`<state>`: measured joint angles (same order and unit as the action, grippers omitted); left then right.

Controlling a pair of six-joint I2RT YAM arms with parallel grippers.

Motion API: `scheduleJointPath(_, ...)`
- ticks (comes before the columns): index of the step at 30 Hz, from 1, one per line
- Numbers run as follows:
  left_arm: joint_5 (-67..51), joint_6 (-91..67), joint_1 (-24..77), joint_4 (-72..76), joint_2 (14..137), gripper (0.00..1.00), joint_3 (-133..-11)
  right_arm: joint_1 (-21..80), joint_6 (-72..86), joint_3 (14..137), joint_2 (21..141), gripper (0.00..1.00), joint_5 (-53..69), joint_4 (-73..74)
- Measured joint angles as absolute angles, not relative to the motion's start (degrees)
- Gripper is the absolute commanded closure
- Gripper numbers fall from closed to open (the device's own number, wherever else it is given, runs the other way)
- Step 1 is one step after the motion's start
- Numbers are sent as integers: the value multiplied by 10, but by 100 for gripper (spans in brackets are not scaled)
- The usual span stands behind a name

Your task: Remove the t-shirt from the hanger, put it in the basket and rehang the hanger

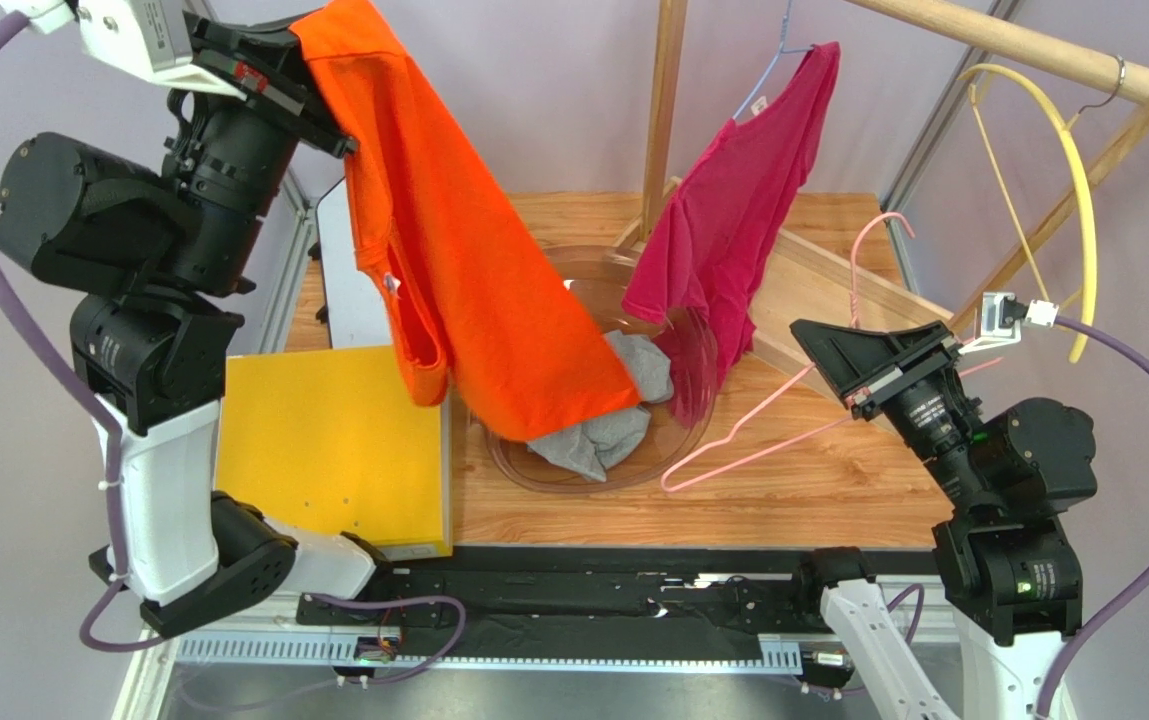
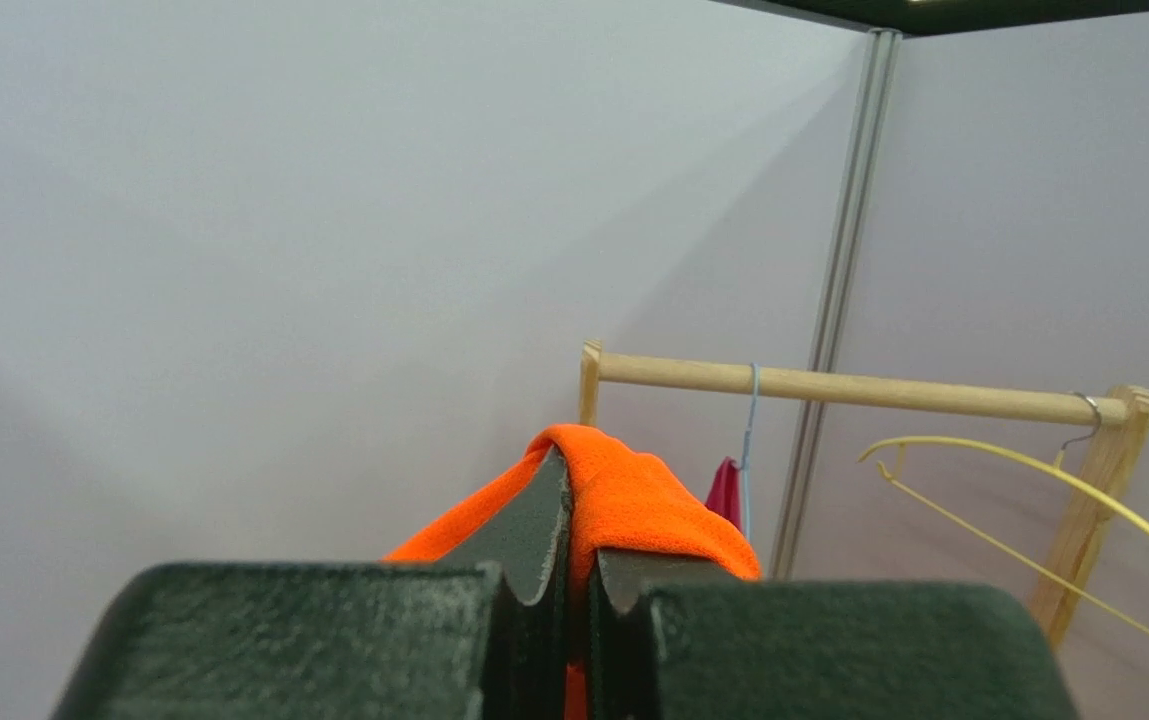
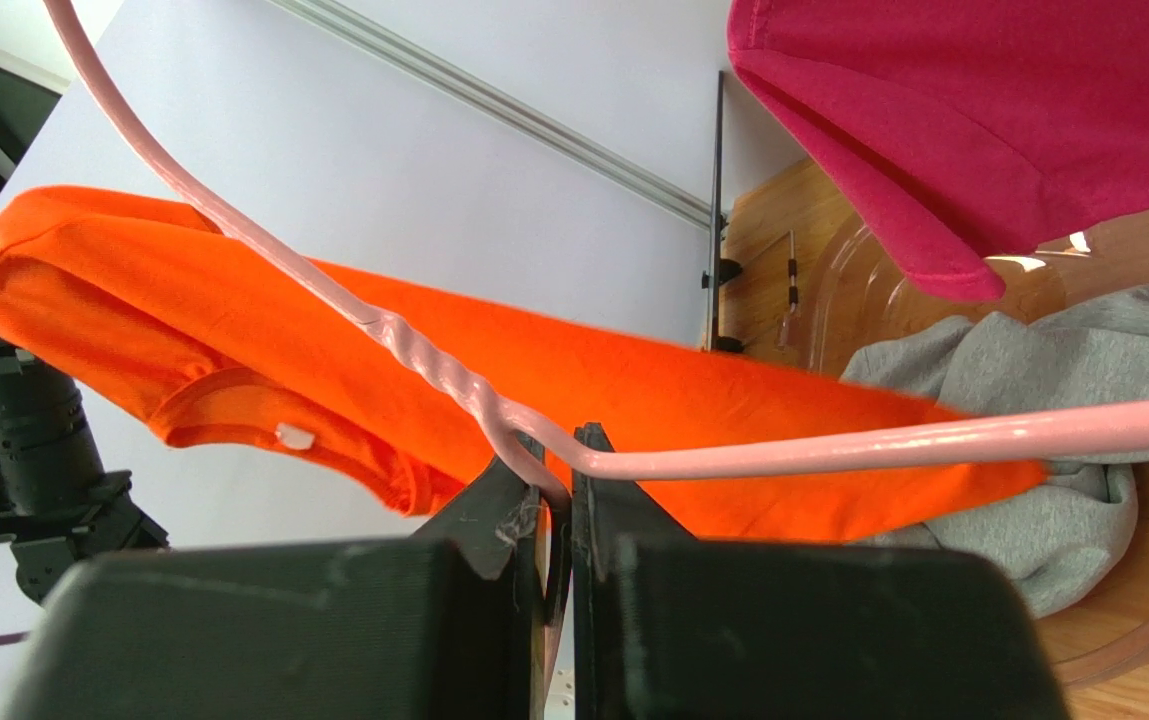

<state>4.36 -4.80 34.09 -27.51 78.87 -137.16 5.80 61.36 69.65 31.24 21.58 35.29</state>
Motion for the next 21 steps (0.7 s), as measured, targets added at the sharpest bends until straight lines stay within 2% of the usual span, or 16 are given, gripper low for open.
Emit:
scheduleJointPath(4,18,-67,341,-265,829,100,-1392,58,609,697,309,100,215,354)
scheduleJointPath(15,-165,-186,340,-277,1040,100,-1431,58,575,737,291,100,185,402)
scheduleJointPath(21,-227,-220,340,-285,1039,100,-1431,58,571,735,288,100,175,404)
